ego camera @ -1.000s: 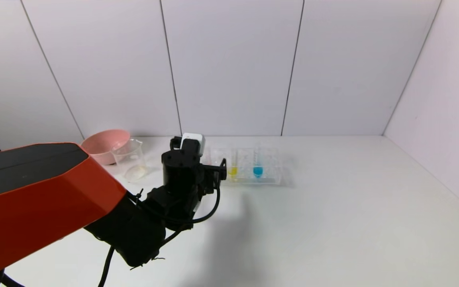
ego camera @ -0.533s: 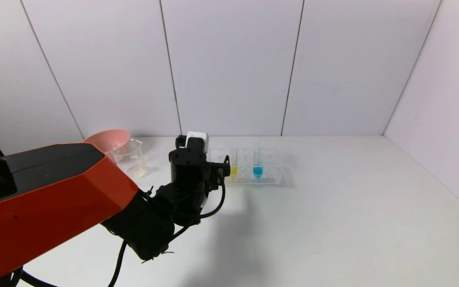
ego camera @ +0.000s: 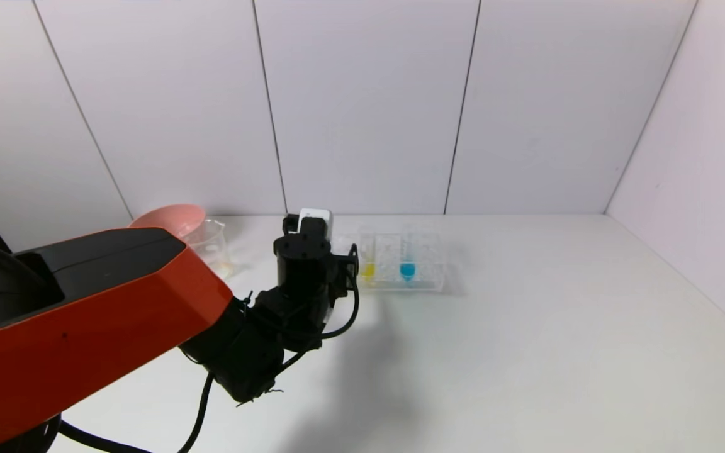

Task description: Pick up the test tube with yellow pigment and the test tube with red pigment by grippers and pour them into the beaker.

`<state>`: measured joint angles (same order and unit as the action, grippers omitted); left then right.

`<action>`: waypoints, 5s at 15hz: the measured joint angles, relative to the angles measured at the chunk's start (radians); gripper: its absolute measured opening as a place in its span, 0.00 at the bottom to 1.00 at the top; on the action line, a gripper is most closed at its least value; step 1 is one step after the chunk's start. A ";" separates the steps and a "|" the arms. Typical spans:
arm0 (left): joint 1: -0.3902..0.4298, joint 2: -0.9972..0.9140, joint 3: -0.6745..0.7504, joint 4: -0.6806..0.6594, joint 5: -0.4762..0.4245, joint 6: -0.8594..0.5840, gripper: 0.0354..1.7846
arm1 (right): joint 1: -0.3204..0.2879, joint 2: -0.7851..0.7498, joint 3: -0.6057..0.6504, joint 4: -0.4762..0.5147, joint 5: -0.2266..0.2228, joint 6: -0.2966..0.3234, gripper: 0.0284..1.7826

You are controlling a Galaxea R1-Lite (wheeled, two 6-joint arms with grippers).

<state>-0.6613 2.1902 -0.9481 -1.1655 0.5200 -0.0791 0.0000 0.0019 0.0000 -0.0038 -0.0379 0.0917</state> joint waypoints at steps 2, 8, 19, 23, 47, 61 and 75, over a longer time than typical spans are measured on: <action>0.000 0.002 -0.001 -0.001 0.000 0.000 0.58 | 0.000 0.000 0.000 0.000 0.000 0.000 0.96; 0.000 0.001 -0.006 0.002 0.003 0.000 0.21 | 0.000 0.000 0.000 0.000 0.000 0.000 0.96; -0.003 -0.130 -0.125 0.199 -0.009 0.007 0.21 | 0.000 0.000 0.000 0.000 0.000 0.000 0.96; 0.000 -0.181 -0.145 0.227 -0.006 0.007 0.21 | 0.000 0.000 0.000 0.000 0.000 0.000 0.96; 1.081 -0.589 0.055 0.629 -1.434 0.073 0.21 | 0.000 0.000 0.000 0.000 0.000 0.000 0.96; 0.993 -0.224 -0.789 1.736 -1.264 0.731 0.21 | 0.000 0.000 0.000 0.000 0.000 0.000 0.96; 0.800 -0.091 -1.053 1.944 -0.744 1.070 0.21 | 0.000 0.000 0.000 0.000 0.000 0.000 0.96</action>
<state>0.1385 2.0989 -2.0009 0.7787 -0.2240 0.9909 0.0000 0.0019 0.0000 -0.0043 -0.0383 0.0917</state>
